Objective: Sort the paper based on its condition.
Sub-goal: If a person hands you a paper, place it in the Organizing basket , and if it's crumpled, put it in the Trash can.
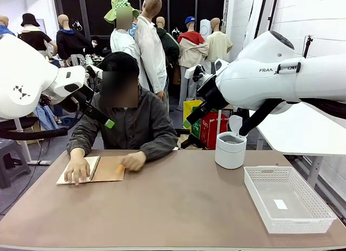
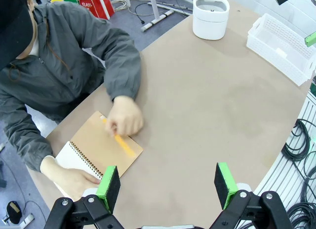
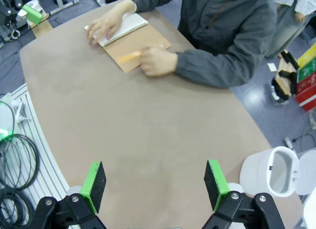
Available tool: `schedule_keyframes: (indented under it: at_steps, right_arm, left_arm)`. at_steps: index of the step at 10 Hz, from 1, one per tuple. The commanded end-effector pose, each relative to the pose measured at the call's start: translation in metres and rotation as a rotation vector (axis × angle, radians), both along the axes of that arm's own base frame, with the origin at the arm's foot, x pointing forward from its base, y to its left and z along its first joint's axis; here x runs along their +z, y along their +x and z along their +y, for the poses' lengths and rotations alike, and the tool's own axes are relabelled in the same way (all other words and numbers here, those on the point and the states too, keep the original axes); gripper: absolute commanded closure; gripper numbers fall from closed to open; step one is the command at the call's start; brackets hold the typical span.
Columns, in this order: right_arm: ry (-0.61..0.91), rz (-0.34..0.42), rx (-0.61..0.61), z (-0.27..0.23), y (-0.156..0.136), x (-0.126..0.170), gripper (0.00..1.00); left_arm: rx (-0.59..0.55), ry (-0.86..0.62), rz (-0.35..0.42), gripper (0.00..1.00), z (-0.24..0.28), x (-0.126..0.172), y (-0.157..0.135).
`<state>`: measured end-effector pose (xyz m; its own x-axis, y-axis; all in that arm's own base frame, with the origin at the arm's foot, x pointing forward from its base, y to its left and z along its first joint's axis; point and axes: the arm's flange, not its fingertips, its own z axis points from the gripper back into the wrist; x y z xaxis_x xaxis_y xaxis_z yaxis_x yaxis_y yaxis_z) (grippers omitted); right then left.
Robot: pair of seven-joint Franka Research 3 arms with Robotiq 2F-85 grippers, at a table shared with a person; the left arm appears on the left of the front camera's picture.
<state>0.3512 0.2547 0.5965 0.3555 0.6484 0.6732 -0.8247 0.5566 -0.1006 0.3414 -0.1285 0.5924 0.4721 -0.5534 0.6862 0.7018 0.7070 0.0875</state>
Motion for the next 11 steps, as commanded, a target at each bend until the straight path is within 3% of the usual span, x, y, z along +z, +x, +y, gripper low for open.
schedule_keyframes:
  at_steps: [1, 11]
  right_arm:
    - [-0.007, -0.003, -0.011, 0.0008, -0.0005, 0.0005, 0.0]
    - [-0.007, -0.003, -0.011, 0.0008, -0.0005, 0.0005, 0.0]
  left_arm:
    - [-0.002, -0.004, 0.005, 0.0, 0.0013, 0.0012, 0.001]
    - [-0.002, -0.004, 0.005, 0.0, 0.0013, 0.0012, 0.001]
